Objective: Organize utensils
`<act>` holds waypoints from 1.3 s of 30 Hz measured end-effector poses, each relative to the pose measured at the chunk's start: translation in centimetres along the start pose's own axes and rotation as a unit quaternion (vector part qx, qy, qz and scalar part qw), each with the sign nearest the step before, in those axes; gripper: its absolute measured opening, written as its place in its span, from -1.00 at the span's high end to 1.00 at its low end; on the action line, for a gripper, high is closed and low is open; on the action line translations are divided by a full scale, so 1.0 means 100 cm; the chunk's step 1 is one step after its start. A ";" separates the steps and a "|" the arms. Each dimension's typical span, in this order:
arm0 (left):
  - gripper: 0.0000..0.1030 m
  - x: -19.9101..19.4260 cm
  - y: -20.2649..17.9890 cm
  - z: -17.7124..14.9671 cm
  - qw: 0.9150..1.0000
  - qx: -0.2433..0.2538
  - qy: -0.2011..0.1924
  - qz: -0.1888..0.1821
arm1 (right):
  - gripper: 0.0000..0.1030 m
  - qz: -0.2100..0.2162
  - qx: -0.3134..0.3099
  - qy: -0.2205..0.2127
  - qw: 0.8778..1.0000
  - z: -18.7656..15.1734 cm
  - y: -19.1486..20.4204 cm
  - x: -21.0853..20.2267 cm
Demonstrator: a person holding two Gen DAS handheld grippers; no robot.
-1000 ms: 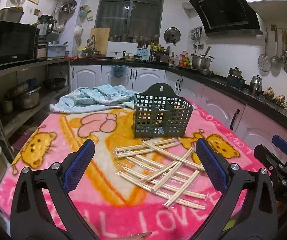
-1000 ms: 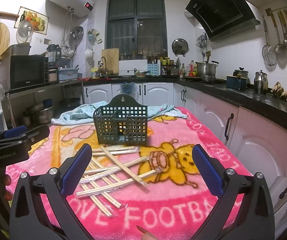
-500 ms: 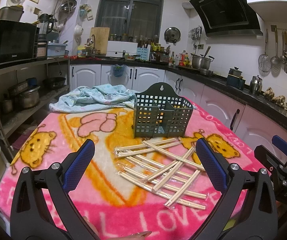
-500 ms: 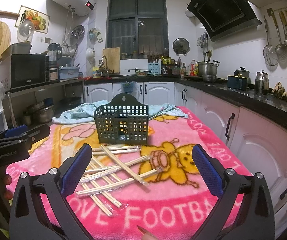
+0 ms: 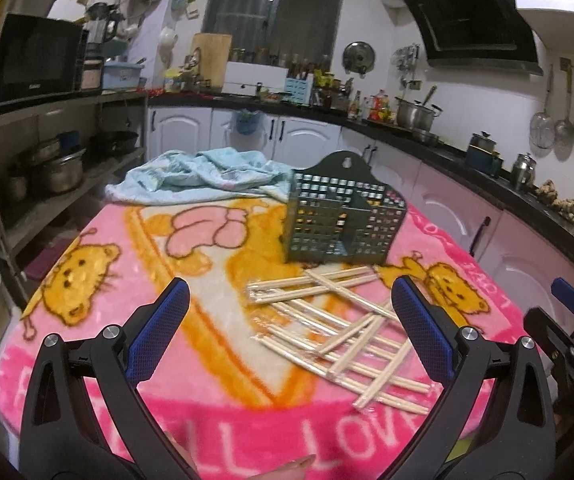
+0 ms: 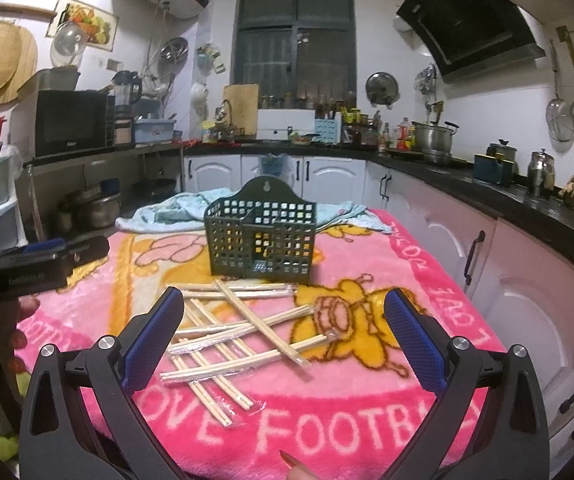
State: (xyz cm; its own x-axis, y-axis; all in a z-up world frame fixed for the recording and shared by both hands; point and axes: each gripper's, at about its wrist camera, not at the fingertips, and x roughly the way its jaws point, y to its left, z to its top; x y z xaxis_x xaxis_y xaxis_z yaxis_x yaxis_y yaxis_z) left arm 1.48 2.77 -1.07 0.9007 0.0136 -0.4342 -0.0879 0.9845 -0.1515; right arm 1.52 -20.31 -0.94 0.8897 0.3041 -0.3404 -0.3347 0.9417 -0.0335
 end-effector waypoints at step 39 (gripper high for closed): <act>-0.01 0.163 0.094 0.019 0.945 -0.166 0.250 -0.130 | -0.14 0.138 -0.116 0.256 0.950 0.015 0.043 0.209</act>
State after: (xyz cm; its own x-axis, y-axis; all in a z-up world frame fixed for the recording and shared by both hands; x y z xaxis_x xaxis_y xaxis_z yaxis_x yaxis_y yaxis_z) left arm 16.14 12.61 -7.87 0.6042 -0.3872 -0.6964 -0.0940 0.8333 -0.5448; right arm 19.12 -9.68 -6.74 0.5106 0.3694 -0.7764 -0.6454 0.7613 -0.0622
